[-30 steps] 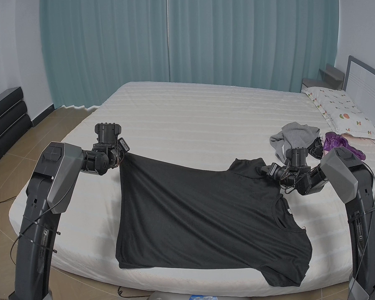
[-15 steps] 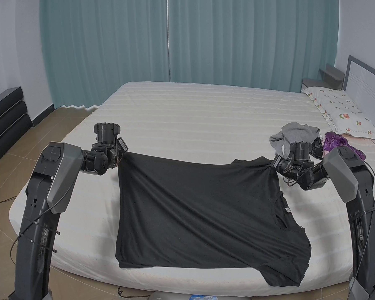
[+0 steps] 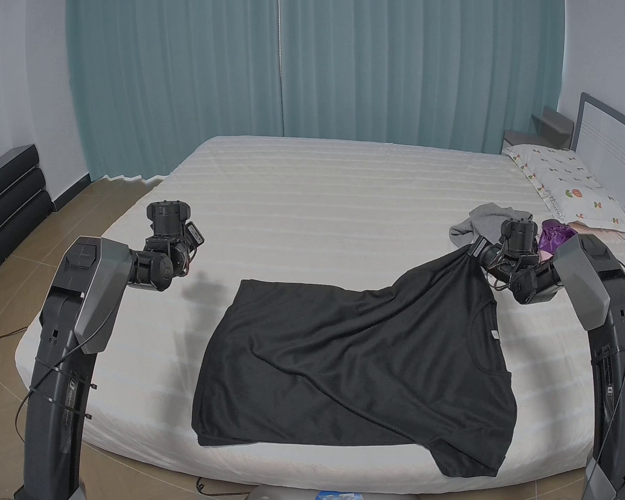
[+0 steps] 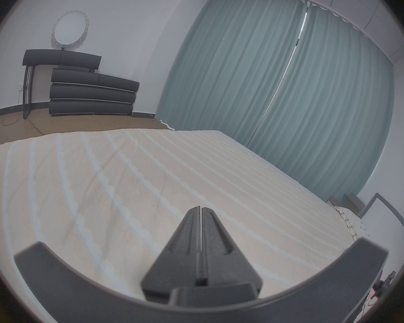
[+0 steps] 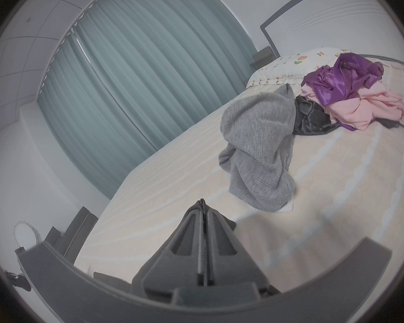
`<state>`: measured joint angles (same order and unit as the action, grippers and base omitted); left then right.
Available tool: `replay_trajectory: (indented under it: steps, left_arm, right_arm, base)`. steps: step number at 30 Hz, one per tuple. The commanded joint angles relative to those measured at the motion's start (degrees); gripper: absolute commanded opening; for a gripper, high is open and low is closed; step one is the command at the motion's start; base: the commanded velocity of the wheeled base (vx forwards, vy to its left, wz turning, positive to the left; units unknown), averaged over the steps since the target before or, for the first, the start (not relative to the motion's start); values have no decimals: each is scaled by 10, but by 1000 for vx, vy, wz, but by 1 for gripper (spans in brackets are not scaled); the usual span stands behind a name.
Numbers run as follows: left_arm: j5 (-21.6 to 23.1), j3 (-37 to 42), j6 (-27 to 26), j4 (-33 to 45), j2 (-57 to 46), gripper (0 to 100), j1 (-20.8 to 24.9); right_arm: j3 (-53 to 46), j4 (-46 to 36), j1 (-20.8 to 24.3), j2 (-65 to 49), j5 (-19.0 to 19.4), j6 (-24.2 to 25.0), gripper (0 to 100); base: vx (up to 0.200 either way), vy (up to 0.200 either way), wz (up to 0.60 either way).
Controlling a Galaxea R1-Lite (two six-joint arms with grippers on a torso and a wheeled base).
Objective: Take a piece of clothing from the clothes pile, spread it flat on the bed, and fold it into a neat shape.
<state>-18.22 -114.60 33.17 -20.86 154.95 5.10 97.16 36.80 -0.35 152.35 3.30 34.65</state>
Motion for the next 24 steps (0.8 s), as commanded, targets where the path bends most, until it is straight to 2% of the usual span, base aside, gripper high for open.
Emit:
replay_trajectory:
  steps: [1,14,15,16,24]
  left_arm:
    - [2,0,0,-5,12,0,3]
    - [7,0,6,3,32,0,26]
    - [7,0,7,3,34,0,30]
    - [7,0,7,3,34,100,31]
    - [8,0,19,23,40,100,53]
  right_arm:
    - [0,-1,1,-7,0,1,0]
    - [-6,-4,3,27,-2,1,0]
    - [-7,-4,4,28,-2,1,100]
    - [-7,-4,5,28,-2,1,100]
    - [-47,-1,1,2,-1,14,100]
  base:
    - [0,0,0]
    - [0,0,0]
    - [0,0,0]
    - [0,0,0]
    - [0,0,0]
